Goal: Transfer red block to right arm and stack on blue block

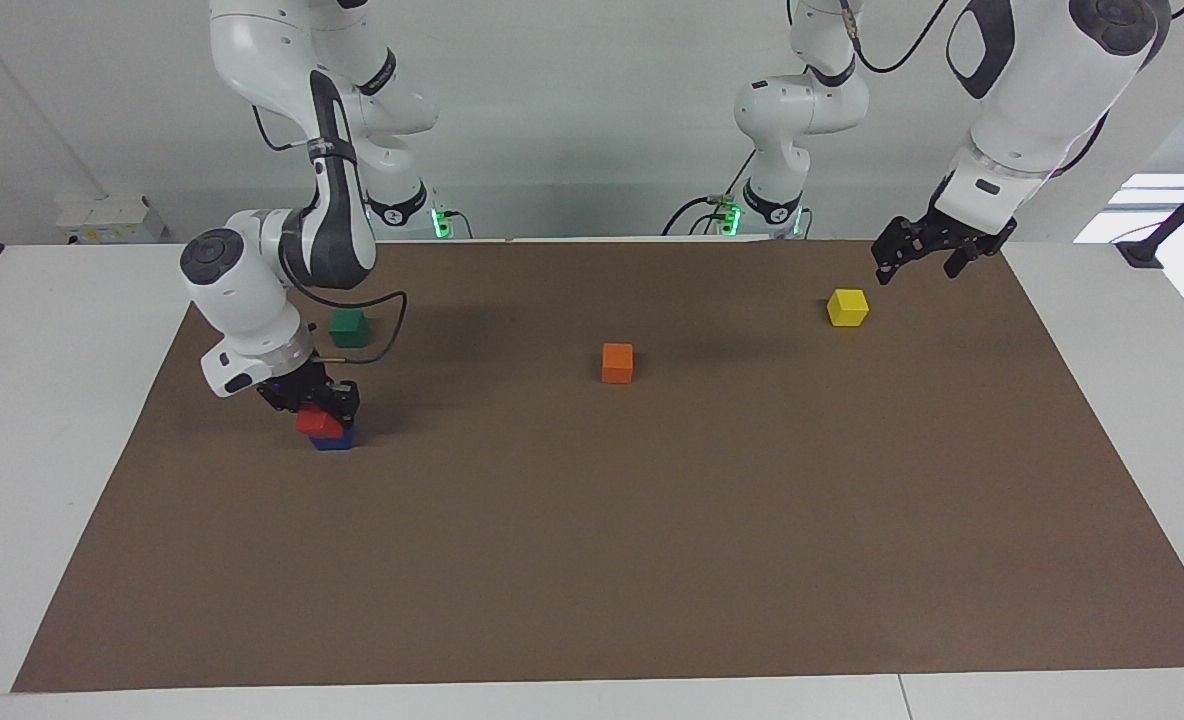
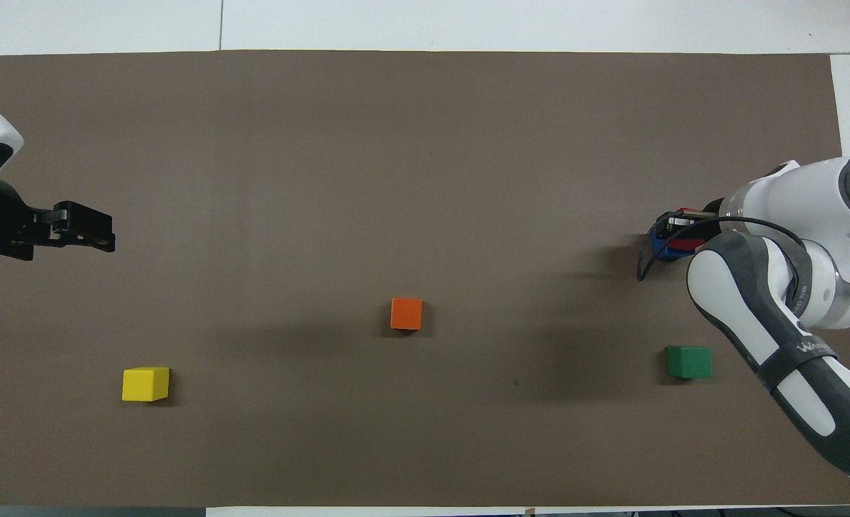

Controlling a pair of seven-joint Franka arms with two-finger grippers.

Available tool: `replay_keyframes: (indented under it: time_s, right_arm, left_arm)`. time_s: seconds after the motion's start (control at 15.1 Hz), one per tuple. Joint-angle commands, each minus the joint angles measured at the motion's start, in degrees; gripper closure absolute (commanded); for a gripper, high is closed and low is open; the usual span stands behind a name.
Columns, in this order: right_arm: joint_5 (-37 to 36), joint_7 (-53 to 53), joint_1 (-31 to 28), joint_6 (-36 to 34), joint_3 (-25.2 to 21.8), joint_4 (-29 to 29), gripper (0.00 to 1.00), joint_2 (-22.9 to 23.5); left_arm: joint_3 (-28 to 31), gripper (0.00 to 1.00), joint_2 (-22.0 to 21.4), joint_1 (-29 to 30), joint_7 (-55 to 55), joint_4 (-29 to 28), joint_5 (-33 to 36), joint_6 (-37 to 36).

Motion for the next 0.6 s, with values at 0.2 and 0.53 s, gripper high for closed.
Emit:
replay_keyframes:
  time_s: [0.2,0.53]
  right_arm:
    - [-1.5,-1.1,-1.0,0.8,0.3,-2.1,1.0,-0.4]
    - [-1.5,-1.9,-1.5,0.8,0.3,-2.3,1.0,-0.4]
  left_arm:
    - [0.1,0.0,-0.4,0.4,0.4,-0.4,-0.8,0.3]
    - [0.1,0.0,-0.4,0.4,0.4,-0.4,-0.8,0.3]
